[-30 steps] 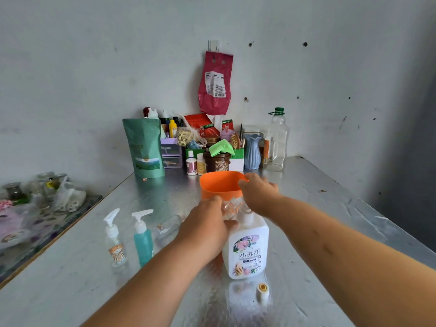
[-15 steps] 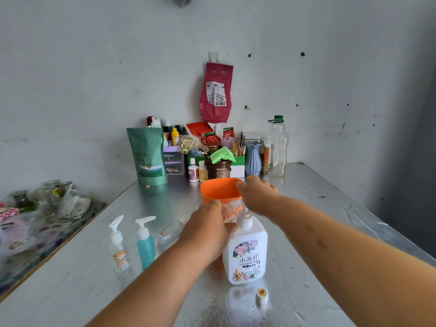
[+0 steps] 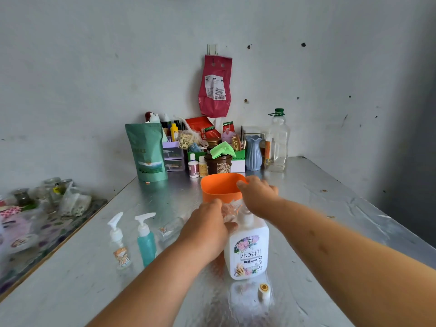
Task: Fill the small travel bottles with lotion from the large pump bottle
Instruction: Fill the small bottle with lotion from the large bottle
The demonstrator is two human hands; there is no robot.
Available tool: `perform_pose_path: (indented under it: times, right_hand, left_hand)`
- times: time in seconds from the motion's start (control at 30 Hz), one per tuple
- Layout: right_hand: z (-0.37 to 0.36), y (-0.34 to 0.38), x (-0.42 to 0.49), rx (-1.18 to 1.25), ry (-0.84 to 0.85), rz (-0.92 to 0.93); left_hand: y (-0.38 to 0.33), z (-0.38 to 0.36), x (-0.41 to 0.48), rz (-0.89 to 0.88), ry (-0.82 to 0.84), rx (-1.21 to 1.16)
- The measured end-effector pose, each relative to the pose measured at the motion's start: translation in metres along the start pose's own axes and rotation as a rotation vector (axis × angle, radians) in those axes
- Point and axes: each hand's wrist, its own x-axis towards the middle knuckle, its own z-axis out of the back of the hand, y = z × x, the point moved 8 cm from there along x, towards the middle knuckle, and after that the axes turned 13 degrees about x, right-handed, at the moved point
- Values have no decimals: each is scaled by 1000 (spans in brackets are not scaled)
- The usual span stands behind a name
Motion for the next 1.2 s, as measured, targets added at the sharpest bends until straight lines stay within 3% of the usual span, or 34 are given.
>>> perform_pose_path:
  times: [0.23,0.7,1.1,1.2]
  right_hand:
    - [17,10,-3,17,-58,-12]
    - [3,1,10,33,26,-43]
    - [14,-1,4,217,-101,-86]
    - [17,4,-2,143,-52,-68]
  left_hand:
    - [-2,7,-1,15,-8,-24]
    - [-2,4,0,6,-15,-5]
    - [-3,8,-2,12,-5,-12]
    - [-4,10,-2,14,-12,-8]
